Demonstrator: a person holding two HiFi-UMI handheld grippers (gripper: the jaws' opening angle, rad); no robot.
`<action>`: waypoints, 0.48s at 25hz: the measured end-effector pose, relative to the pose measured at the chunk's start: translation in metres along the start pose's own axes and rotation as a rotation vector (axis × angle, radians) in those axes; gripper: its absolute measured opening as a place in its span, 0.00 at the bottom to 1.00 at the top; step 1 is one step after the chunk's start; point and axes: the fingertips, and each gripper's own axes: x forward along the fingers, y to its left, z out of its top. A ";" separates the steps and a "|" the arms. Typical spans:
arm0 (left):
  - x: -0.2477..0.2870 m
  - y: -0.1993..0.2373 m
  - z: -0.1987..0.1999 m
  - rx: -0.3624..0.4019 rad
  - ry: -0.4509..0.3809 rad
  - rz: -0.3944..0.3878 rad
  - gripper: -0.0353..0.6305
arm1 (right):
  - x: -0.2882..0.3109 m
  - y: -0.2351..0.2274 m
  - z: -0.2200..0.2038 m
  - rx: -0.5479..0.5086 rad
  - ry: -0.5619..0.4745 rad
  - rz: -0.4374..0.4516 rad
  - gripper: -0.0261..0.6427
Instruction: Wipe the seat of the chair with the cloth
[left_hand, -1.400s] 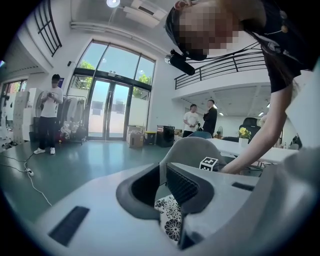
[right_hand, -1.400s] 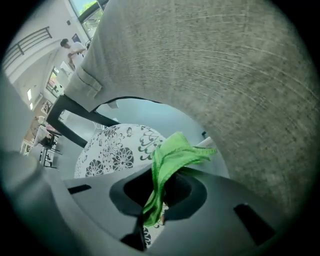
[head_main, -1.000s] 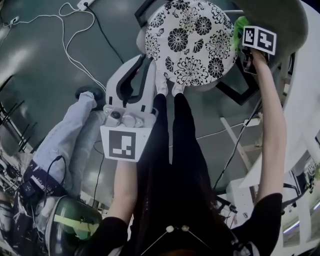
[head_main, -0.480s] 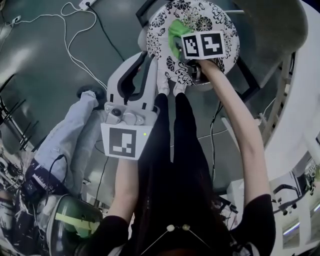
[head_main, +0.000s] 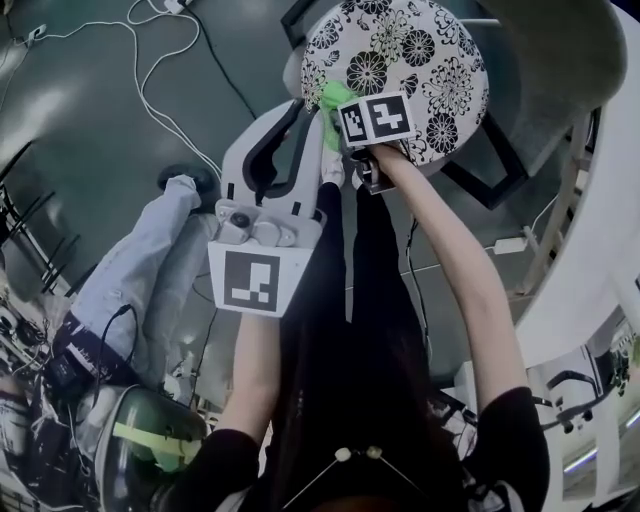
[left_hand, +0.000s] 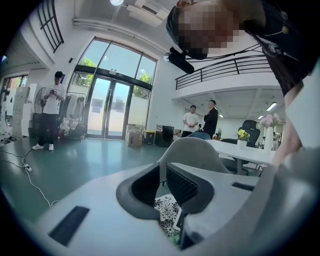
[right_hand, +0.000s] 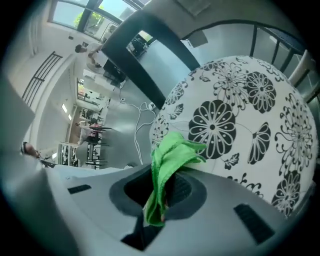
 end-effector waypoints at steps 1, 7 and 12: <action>0.000 0.001 -0.001 -0.004 0.002 0.003 0.12 | -0.003 -0.011 0.000 0.014 -0.003 -0.013 0.11; 0.004 0.002 -0.007 -0.031 0.004 0.008 0.12 | -0.033 -0.083 -0.001 0.089 -0.017 -0.102 0.11; 0.004 -0.005 -0.006 -0.027 0.005 -0.007 0.12 | -0.067 -0.137 -0.010 0.131 -0.029 -0.199 0.11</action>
